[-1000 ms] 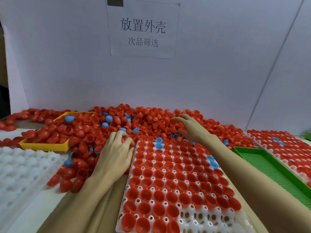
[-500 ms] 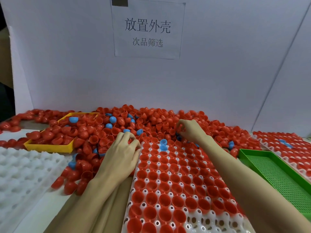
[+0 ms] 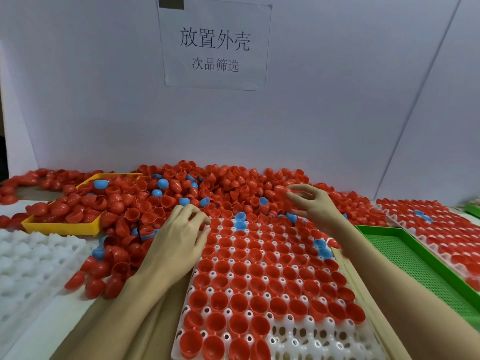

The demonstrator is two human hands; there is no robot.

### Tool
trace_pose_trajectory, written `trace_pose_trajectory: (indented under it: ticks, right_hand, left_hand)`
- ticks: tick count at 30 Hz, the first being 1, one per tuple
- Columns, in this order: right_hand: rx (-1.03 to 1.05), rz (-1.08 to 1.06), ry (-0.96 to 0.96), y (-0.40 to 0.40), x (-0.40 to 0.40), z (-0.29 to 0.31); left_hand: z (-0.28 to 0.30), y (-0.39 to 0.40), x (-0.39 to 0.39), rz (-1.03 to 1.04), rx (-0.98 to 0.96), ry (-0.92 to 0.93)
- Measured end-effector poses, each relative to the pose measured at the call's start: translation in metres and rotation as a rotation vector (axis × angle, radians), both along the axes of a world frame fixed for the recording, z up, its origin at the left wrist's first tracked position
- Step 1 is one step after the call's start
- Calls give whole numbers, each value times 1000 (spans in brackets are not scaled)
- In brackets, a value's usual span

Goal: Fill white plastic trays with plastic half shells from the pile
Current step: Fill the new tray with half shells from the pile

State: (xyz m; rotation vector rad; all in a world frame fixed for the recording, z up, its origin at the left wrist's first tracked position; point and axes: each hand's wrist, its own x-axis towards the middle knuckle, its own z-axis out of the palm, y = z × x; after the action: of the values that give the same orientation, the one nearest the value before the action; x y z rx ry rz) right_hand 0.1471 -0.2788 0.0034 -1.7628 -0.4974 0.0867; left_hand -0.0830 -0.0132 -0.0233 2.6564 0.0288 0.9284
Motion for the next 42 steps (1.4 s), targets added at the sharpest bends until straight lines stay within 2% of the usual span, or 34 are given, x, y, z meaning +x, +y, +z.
trace_pose_trajectory:
  ticks: [4, 8, 12, 15, 18, 22, 24, 28, 32, 34, 36, 42]
  right_hand:
    - [-107, -168, -171, 1, 12, 1]
    - [-90, -234, -140, -2, 18, 5]
    - [59, -47, 53, -4, 1, 10]
    - [80, 115, 193, -3, -28, 21]
    - [87, 231, 317, -5, -61, 29]
    - [134, 386, 428, -7, -102, 28]
    - [164, 446, 461, -6, -118, 27]
    - [81, 484, 339, -3, -133, 23]
    - [-50, 506, 207, -3, -138, 19]
    - [-112, 536, 157, -4, -139, 20]
    - [-165, 572, 114, -5, -140, 22]
    - [-268, 635, 59, -6, -144, 23]
  left_hand:
    - [1, -4, 0, -12, -1, 13]
    - [2, -2, -2, -2, 2, 22]
    - [5, 1, -1, 18, -17, -8]
    - [9, -4, -3, -38, -35, -56]
    - [13, -16, -7, -223, -136, -50]
    - [16, -50, -11, -471, -196, 77]
    - [13, -65, -12, -545, -250, 45]
    - [16, -76, -14, -484, -487, -104]
    - [21, -74, -13, -492, -853, 46]
    - [22, -74, -13, -476, -972, 66]
    - [23, -74, -12, -433, -989, 24]
    - [17, -73, -14, -292, -805, -117]
